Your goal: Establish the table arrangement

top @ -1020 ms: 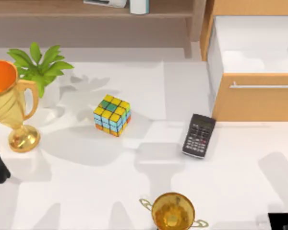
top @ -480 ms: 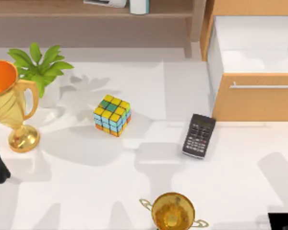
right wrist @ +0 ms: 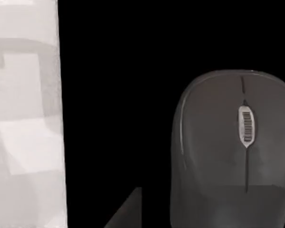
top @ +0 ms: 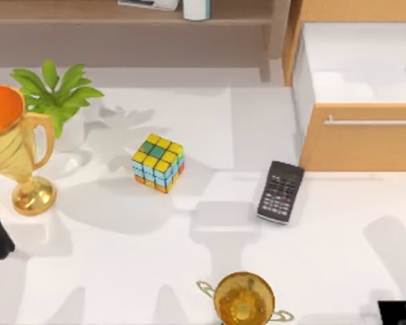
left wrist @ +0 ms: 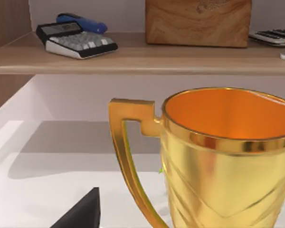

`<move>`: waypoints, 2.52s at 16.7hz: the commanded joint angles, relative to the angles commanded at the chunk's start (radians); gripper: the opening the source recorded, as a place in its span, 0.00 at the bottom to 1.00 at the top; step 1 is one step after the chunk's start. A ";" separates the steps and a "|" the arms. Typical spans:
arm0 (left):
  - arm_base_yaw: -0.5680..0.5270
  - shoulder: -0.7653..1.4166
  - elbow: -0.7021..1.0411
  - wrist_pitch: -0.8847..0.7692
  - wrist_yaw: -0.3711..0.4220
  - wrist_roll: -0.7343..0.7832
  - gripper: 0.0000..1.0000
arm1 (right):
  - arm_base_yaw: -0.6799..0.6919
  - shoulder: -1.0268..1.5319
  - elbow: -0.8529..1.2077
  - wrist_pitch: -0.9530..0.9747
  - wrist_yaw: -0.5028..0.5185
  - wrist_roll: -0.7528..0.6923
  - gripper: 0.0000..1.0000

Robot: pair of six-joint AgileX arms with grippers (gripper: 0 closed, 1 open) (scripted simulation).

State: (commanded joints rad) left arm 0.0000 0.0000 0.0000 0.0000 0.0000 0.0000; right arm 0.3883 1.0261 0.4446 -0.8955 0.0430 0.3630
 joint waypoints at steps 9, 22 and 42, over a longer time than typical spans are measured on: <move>0.000 0.000 0.000 0.000 0.000 0.000 1.00 | 0.000 0.000 0.001 0.000 0.000 0.000 1.00; 0.000 0.000 0.000 0.000 0.000 0.000 1.00 | 0.049 0.150 -0.019 0.645 -0.025 -0.458 1.00; 0.000 0.000 0.000 0.000 0.000 0.000 1.00 | 0.023 0.762 -0.183 2.324 0.182 -1.675 1.00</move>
State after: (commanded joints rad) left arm 0.0000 0.0000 0.0000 0.0000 0.0000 0.0000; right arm 0.4116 1.7885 0.2616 1.4283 0.2248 -1.3122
